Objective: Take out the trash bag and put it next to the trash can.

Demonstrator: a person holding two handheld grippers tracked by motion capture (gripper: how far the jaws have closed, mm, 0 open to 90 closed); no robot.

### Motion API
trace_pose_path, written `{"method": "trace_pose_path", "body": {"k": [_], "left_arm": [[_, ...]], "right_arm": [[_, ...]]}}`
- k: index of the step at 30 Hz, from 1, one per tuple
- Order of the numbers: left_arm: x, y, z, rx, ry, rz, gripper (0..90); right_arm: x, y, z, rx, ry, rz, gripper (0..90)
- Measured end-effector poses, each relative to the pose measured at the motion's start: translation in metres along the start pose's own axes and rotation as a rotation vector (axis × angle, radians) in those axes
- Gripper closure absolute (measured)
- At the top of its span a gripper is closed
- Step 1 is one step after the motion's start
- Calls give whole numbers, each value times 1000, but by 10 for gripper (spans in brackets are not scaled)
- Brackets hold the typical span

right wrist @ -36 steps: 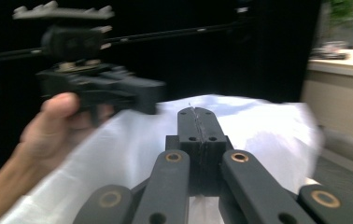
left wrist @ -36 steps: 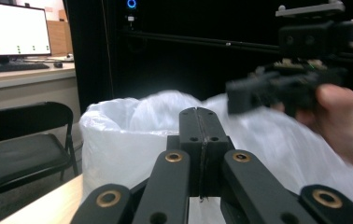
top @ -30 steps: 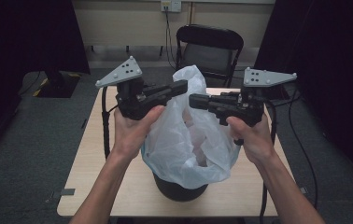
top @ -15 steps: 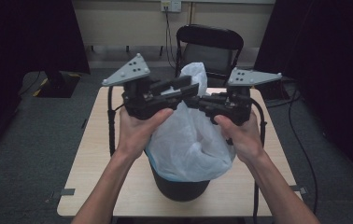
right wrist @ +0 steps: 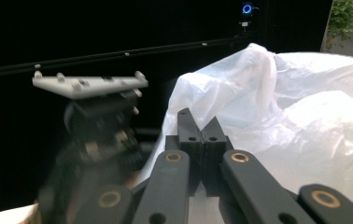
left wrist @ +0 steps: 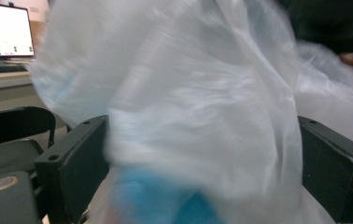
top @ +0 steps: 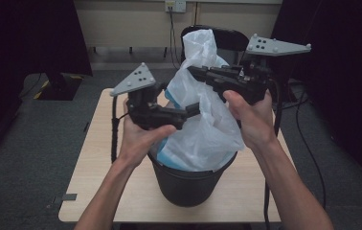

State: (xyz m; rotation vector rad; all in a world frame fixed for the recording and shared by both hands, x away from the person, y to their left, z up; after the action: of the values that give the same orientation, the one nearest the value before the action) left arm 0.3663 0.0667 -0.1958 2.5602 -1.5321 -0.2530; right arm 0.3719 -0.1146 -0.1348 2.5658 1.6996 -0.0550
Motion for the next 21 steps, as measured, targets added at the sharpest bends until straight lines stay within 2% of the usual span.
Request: {"method": "trace_pose_path", "body": {"k": [4,6,8,10,11,13,15,18,21], "left_arm": [[17,4,3,6,-48,-18,131],[22,4,6,9,-75,-30,294],[22,3,8,0,-83,-14,613],[20,-2,8,4,-93,-6,831],[18,-4,8,-6,-87,-12,887],[12,-9,4,-15,-74,-2,896],[4,-12,-3,-20,-47,-8,897],[-12,-16,-17,-41,21,-9,897],[-24,-16,-29,-26,57,-30,897]], "right_arm": [[3,-3,-2,21,25,-24,900],[2,-5,-3,33,33,-42,900],[1,-6,-2,20,18,-40,900],[-5,-6,0,21,24,-40,896],[-9,-5,0,16,27,-27,788],[-16,-4,0,-3,23,25,510],[-25,-2,1,-7,11,70,310],[-39,3,6,-11,10,91,182],[-50,9,15,-6,7,83,156]]}}
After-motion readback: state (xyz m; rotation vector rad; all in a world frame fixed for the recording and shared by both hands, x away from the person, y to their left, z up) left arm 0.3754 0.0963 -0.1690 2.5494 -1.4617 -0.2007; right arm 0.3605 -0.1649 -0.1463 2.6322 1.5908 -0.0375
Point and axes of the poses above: each handheld gripper's, and its own axes: x roughly forward along the jaws, z roughly out of its underside, y roughly to its right, the point moved 2 cm from there along x, roughly forward along the jaws, and after that the axes turned 7 degrees about -x, right-handed, at the moved point
